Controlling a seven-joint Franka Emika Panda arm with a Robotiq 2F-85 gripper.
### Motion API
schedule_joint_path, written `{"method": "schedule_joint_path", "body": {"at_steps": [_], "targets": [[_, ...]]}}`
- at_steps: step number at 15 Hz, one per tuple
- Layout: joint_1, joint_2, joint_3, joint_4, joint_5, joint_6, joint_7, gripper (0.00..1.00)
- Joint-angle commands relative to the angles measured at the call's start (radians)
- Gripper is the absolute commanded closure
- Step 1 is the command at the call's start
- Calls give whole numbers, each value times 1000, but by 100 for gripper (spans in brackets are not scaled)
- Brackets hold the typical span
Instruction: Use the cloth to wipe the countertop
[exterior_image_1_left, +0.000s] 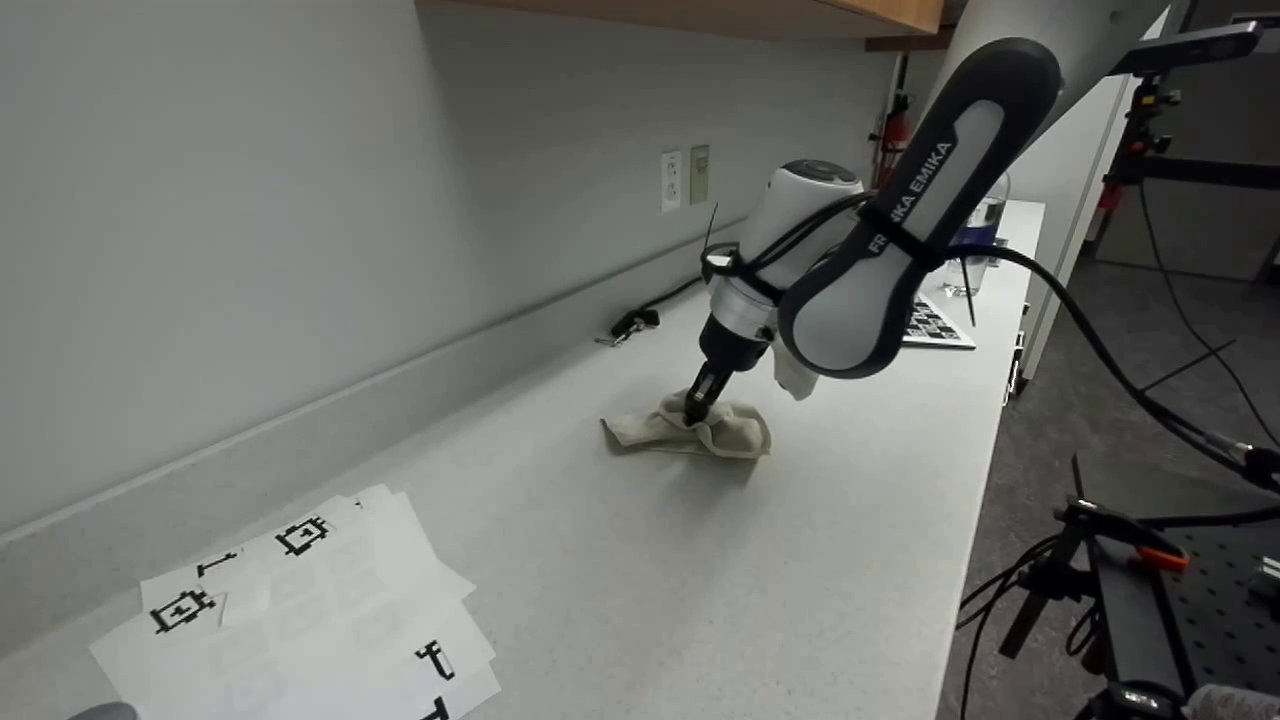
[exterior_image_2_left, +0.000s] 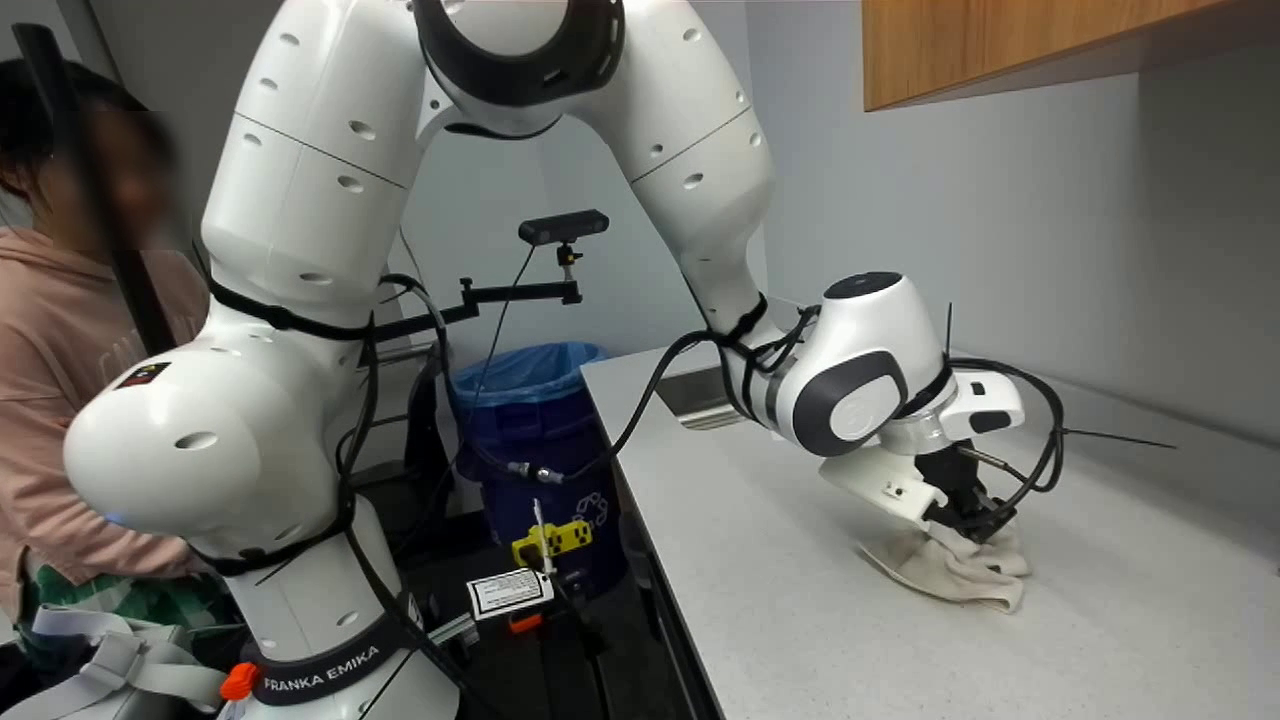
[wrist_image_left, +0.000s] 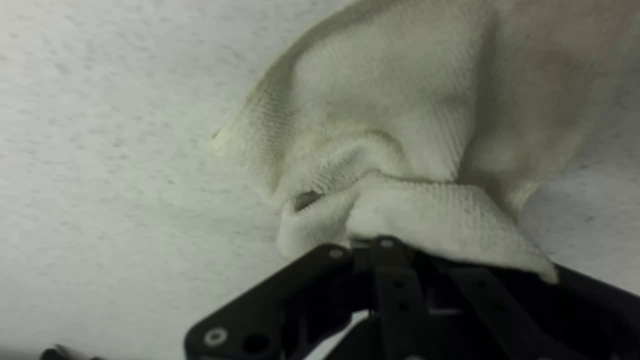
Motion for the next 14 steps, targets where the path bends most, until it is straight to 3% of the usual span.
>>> {"method": "schedule_joint_path", "body": {"at_steps": [1, 4, 6, 9, 14], "targets": [[49, -30, -120, -44, -3, 10, 31, 99], [54, -25, -149, -49, 1, 6, 37, 99], [42, -15, -115, -40, 7, -3, 34, 99], [29, -1, -23, -36, 10, -17, 19, 99], [-9, 18, 193, -22, 20, -14, -9, 99]]}}
